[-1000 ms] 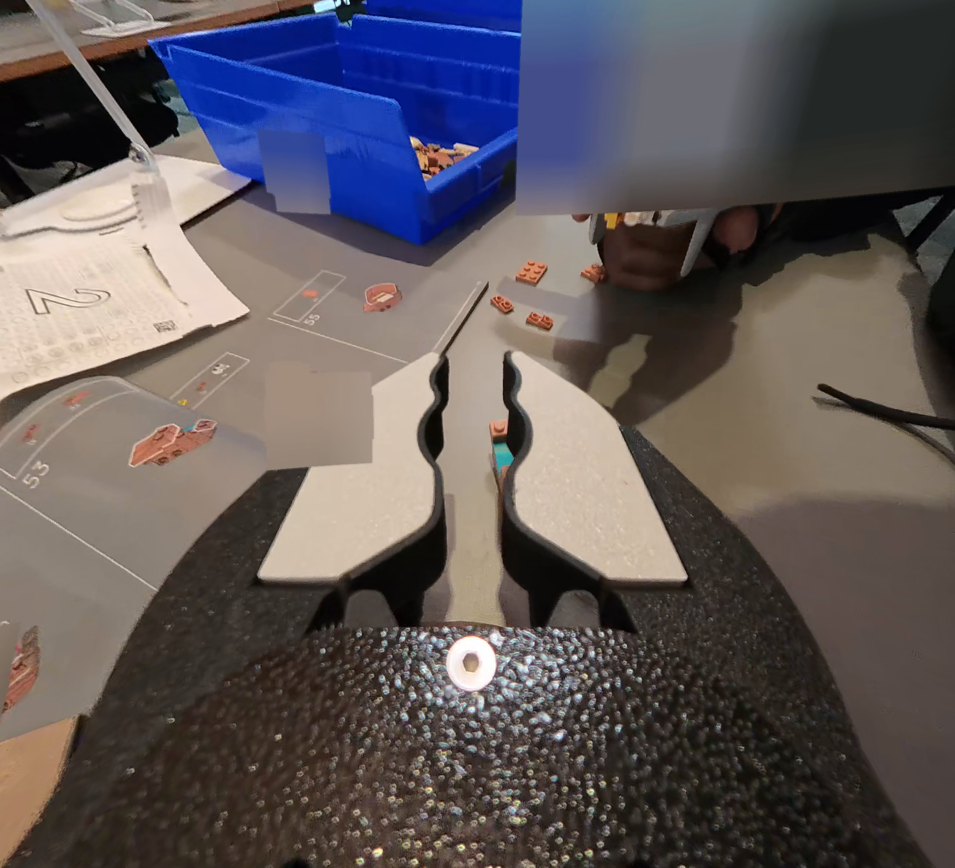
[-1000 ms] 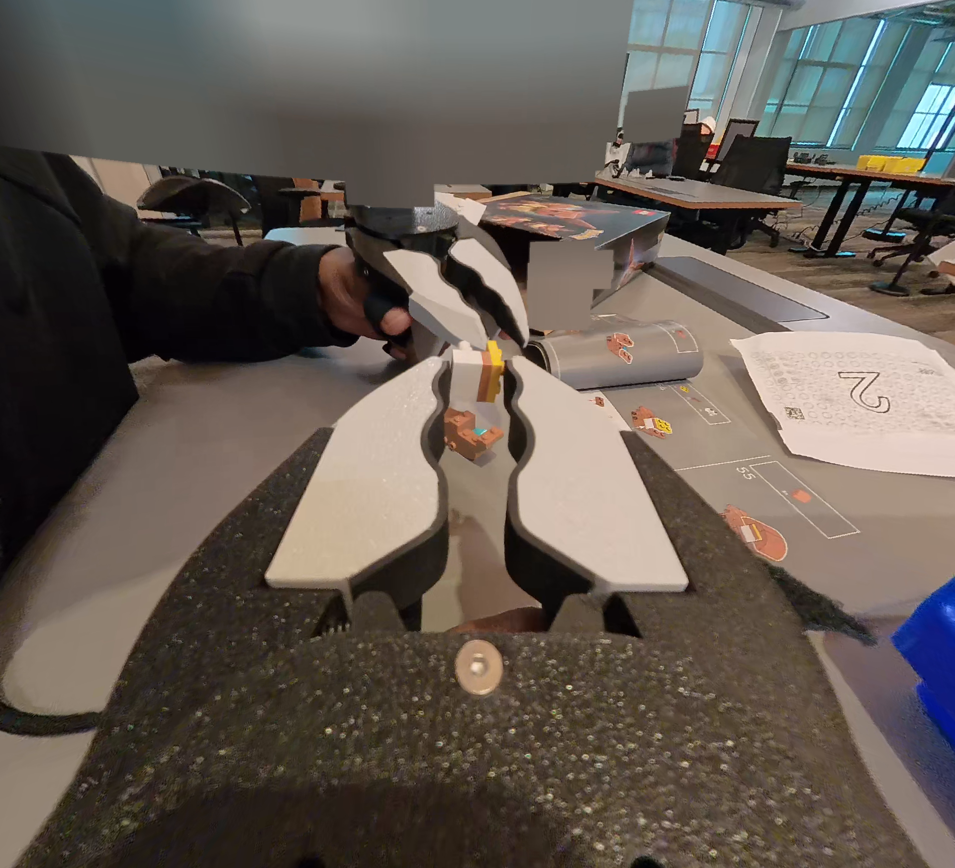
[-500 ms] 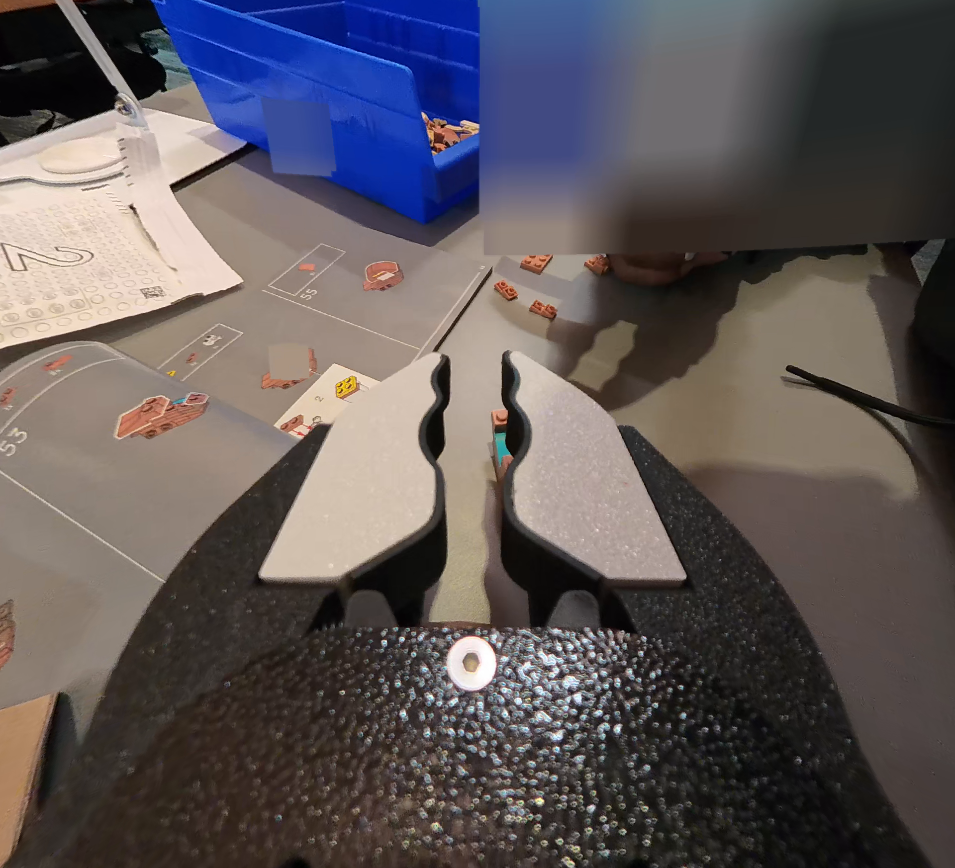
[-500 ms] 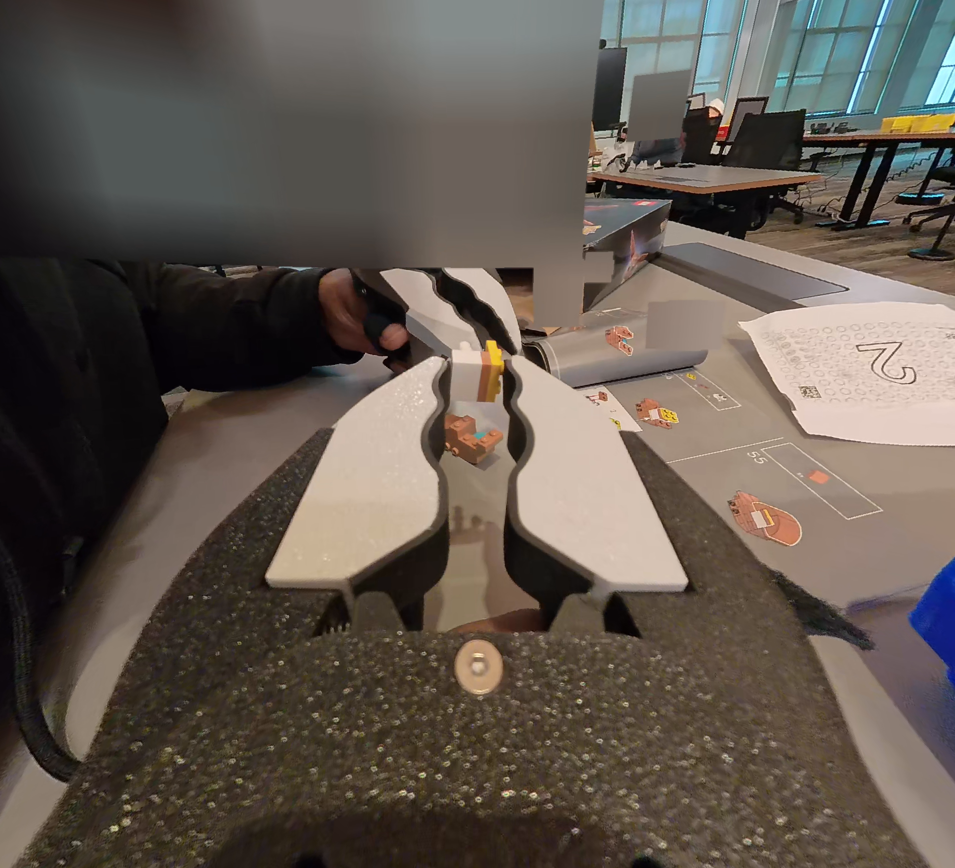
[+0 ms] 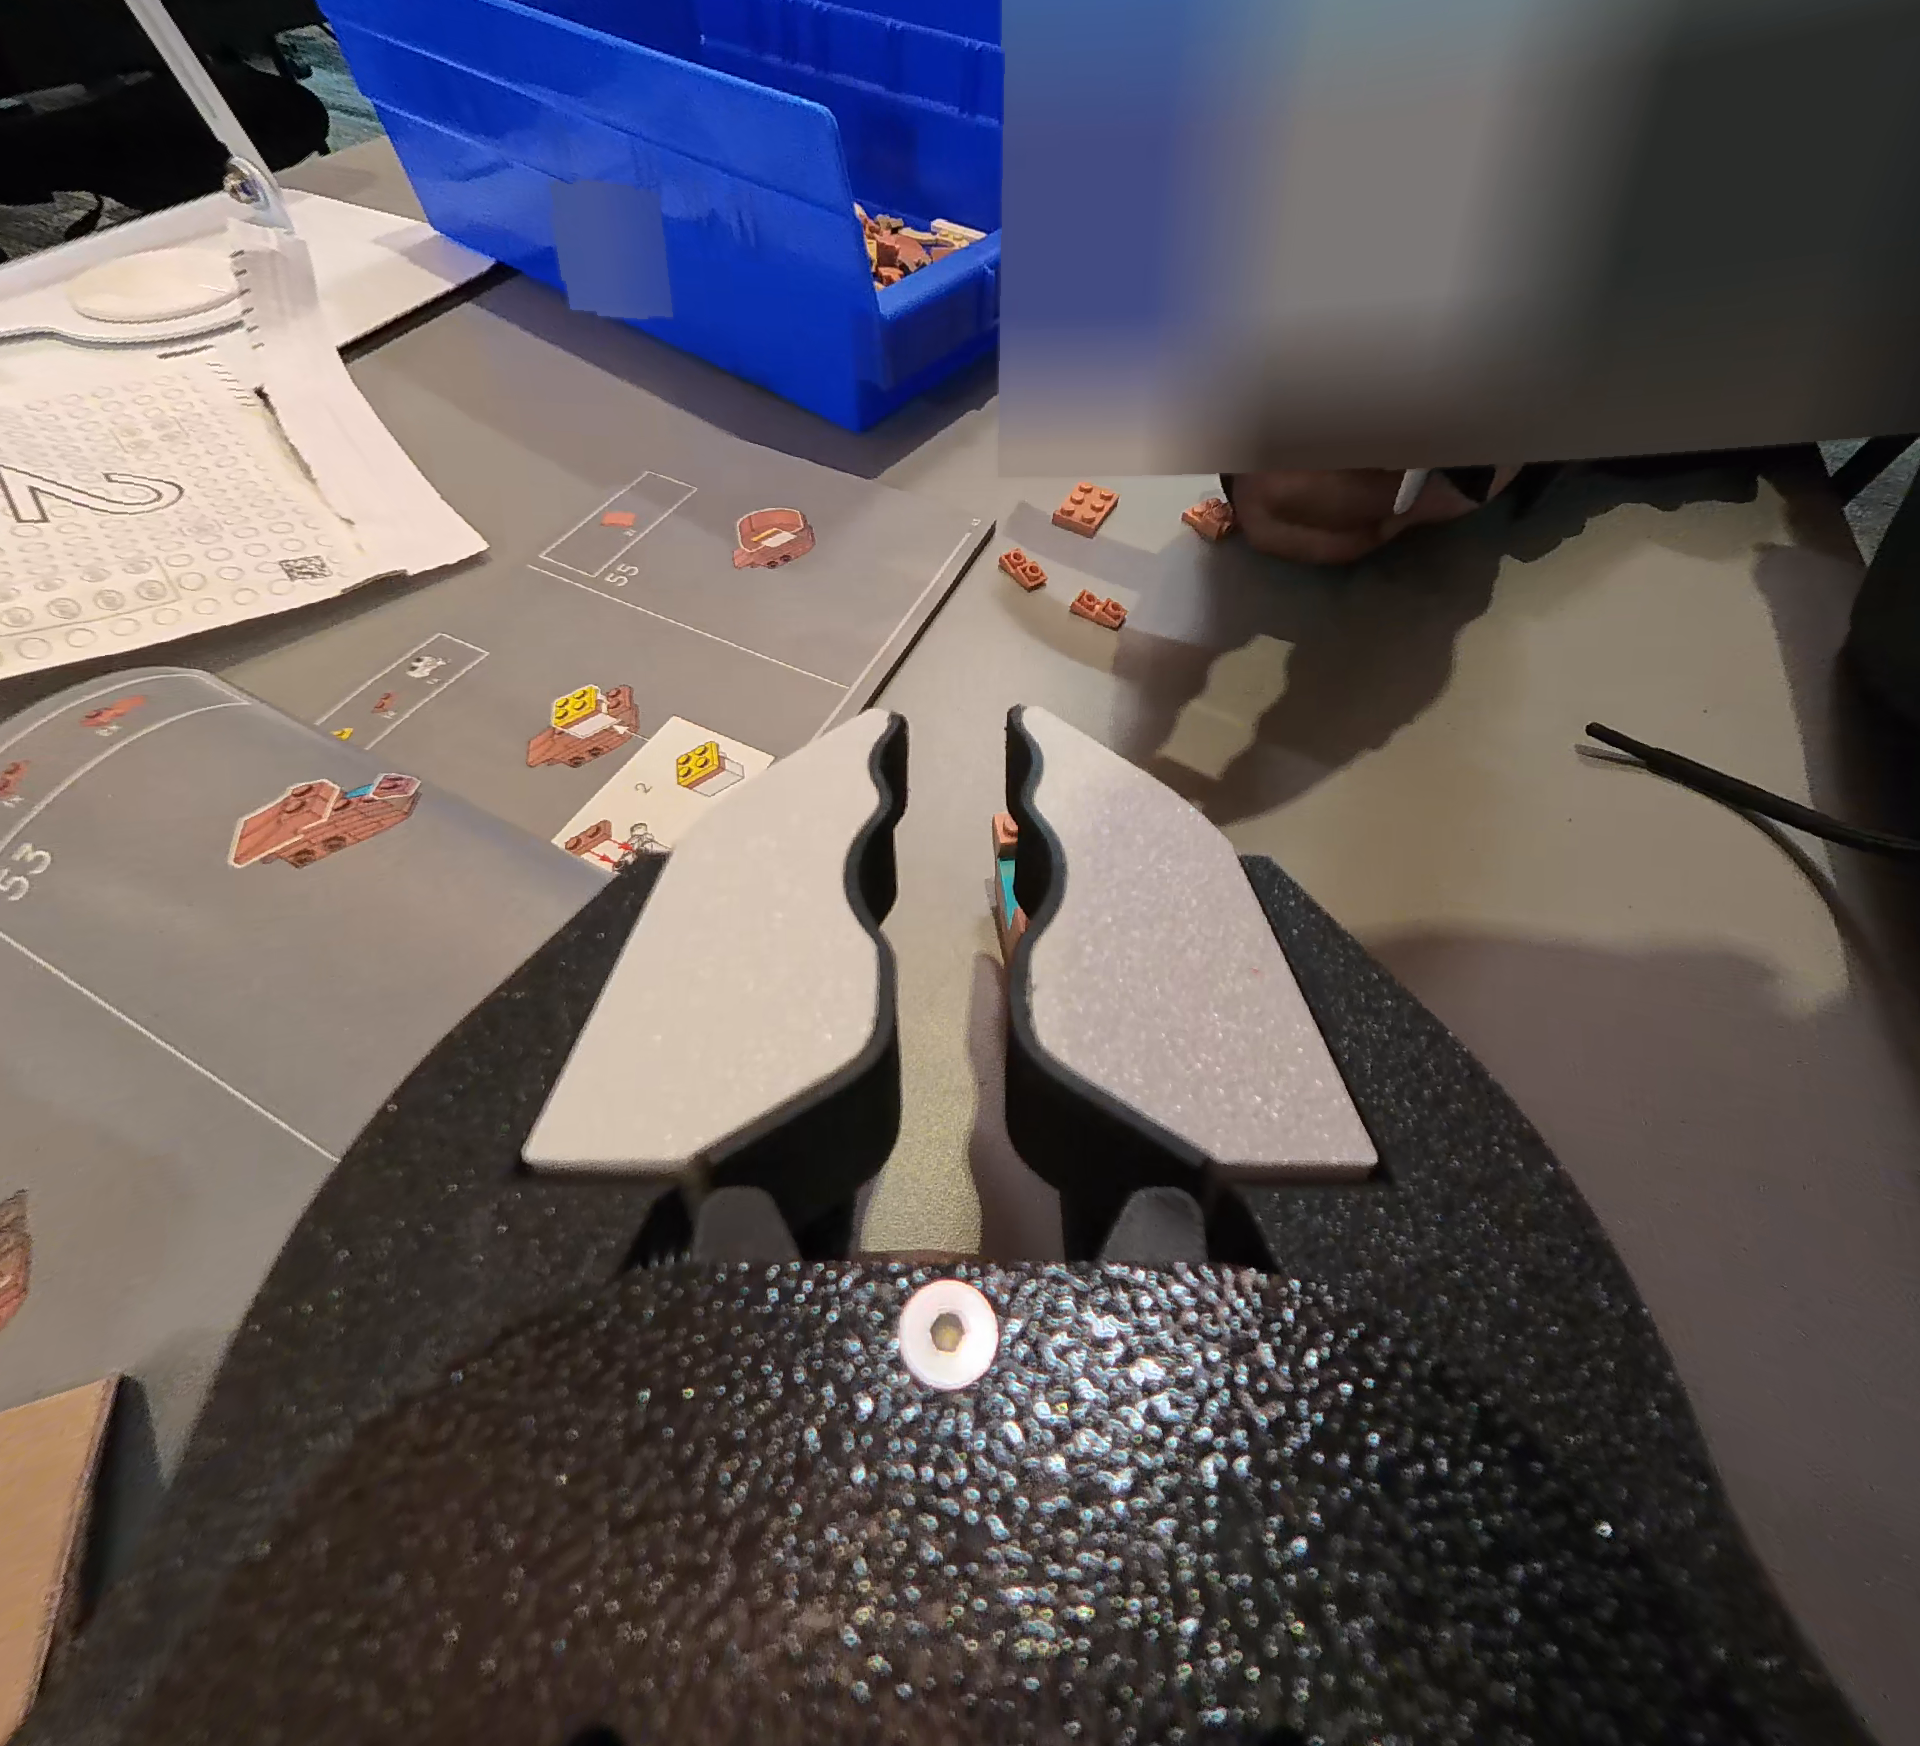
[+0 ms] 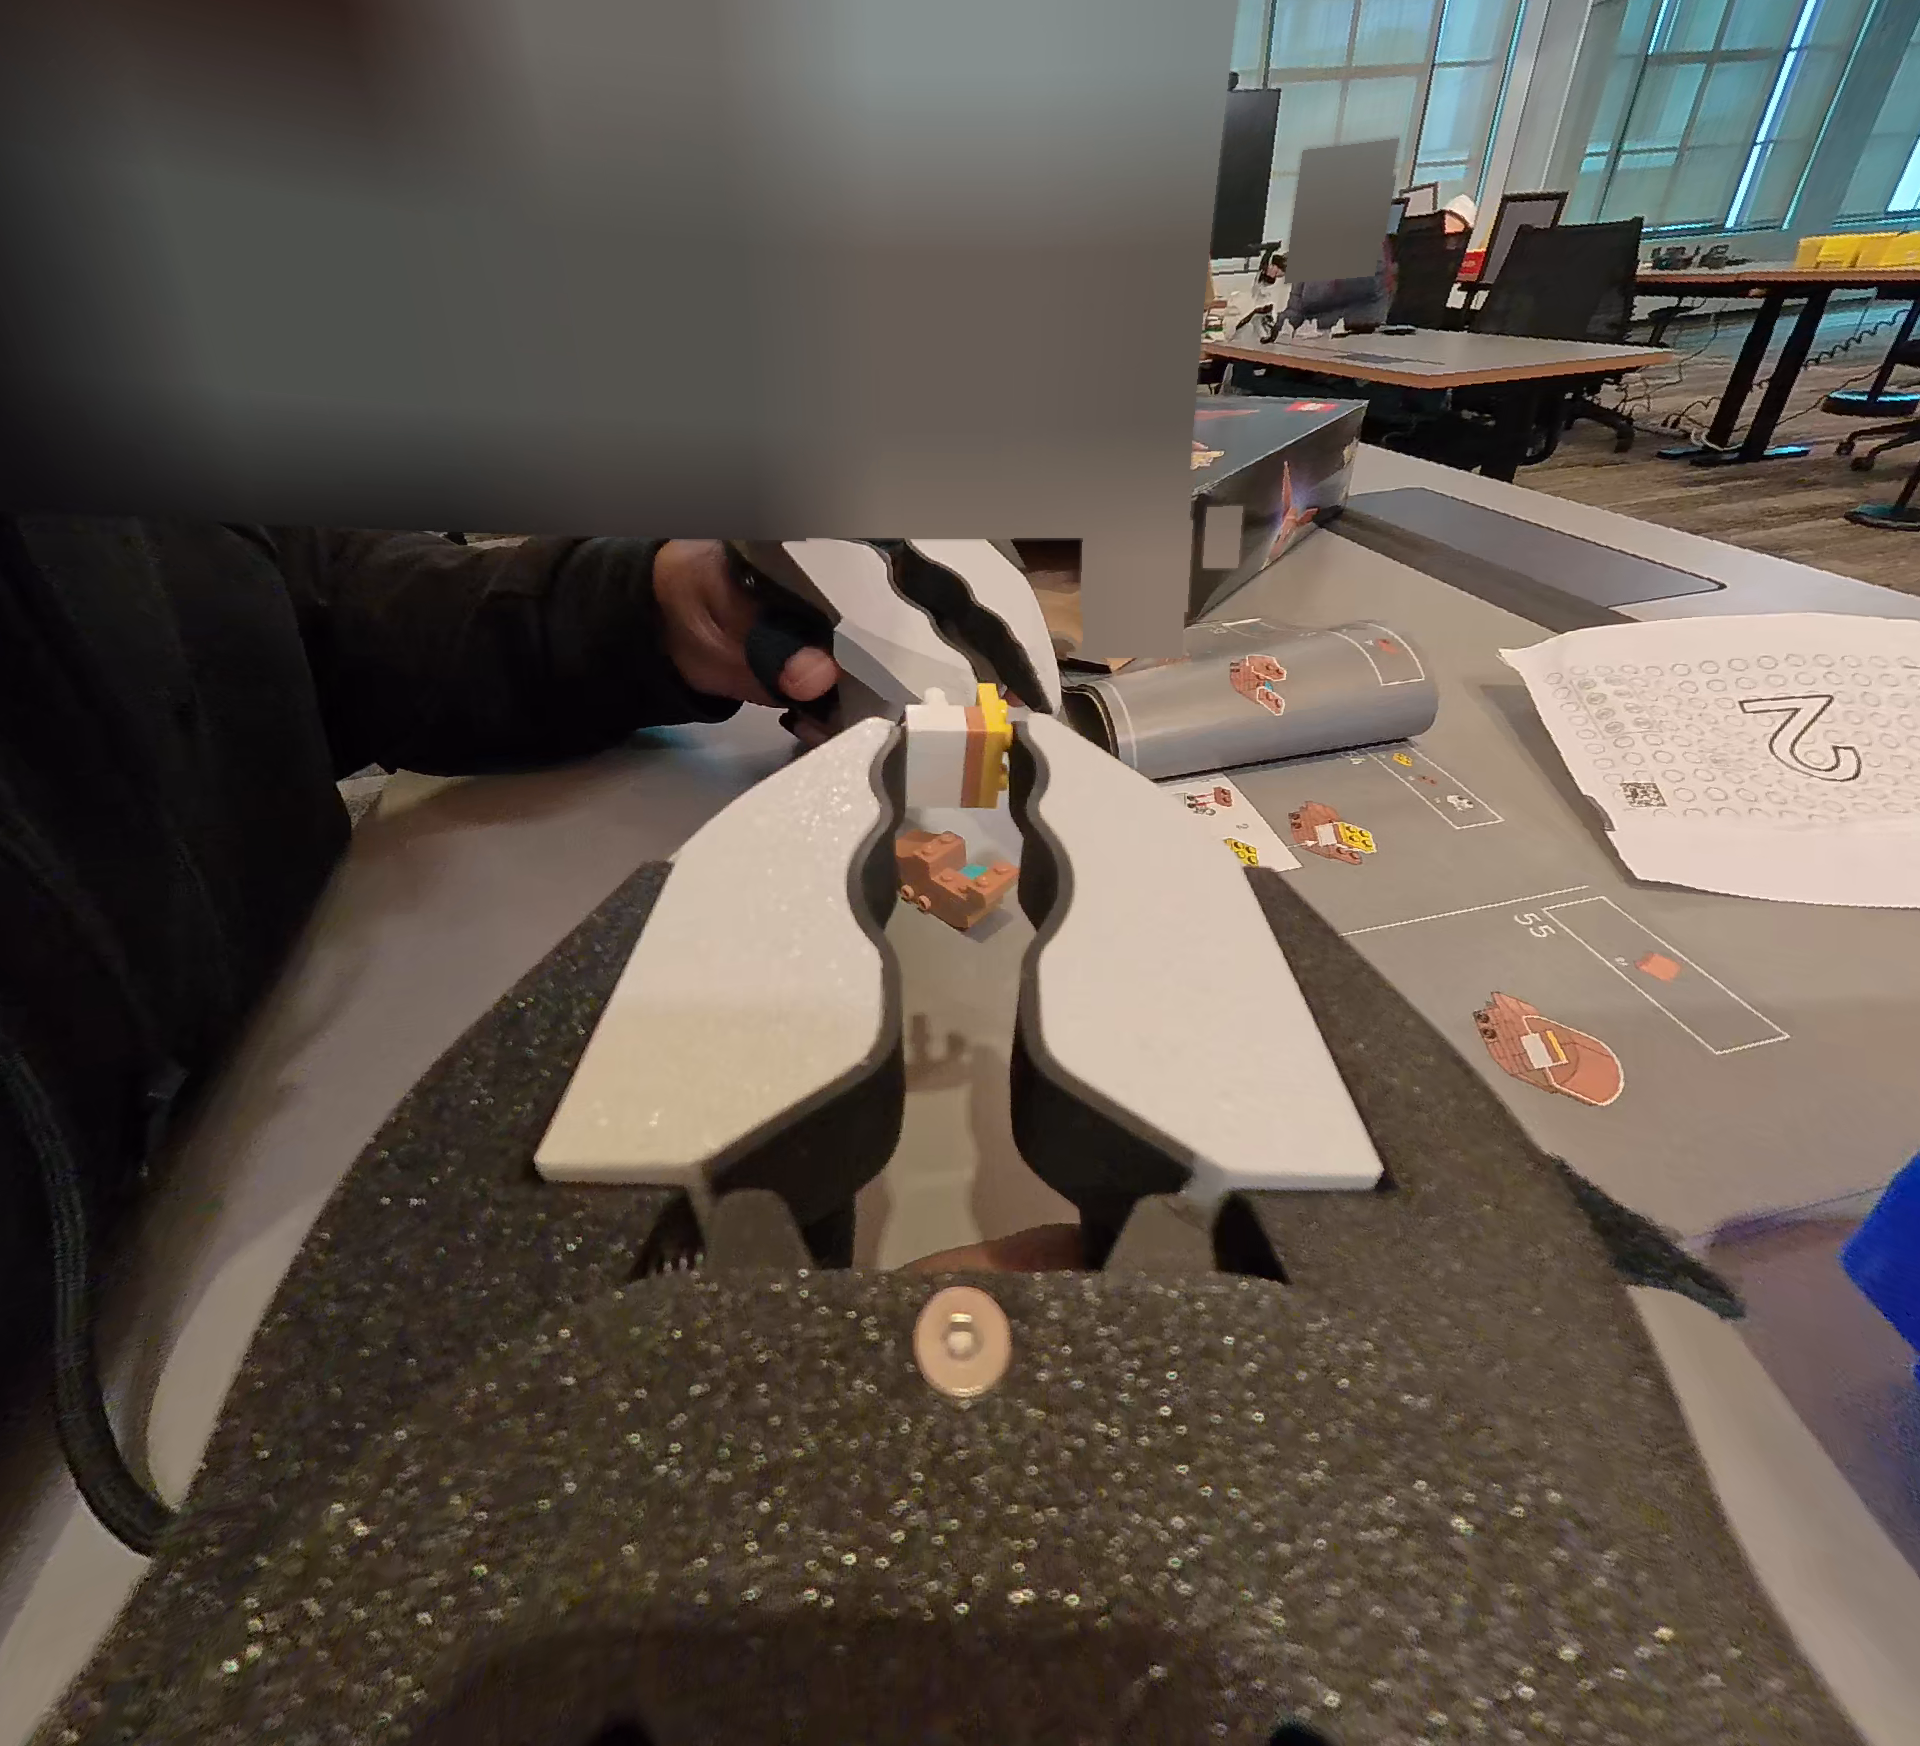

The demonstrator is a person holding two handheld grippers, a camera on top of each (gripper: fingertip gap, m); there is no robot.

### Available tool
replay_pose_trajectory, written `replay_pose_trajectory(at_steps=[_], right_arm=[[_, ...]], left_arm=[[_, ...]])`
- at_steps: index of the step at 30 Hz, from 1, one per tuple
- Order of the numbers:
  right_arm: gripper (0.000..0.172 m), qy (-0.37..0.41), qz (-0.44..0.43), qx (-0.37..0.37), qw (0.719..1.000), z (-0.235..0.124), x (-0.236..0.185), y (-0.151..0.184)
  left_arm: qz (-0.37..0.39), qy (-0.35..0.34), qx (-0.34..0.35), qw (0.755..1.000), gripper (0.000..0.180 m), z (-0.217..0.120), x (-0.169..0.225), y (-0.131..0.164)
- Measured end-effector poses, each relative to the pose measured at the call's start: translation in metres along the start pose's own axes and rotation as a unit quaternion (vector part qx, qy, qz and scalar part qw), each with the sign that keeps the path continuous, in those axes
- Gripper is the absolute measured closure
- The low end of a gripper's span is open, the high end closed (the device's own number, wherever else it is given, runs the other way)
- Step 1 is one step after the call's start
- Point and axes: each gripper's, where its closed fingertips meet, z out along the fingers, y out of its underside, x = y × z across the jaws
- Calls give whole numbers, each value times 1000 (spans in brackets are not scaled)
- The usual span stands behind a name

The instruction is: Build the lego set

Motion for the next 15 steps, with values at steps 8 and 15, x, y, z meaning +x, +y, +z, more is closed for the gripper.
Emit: replay_pose_trajectory(at_steps=[8,15], right_arm=[[153,0,-5,-1,1000,0,-1,0],[154,-3,-12,-6,1000,1,-3,1]], left_arm=[[0,-1,-2,1000,164,0,0,1],[-1,0,-3,1000,164,0,0,1]])
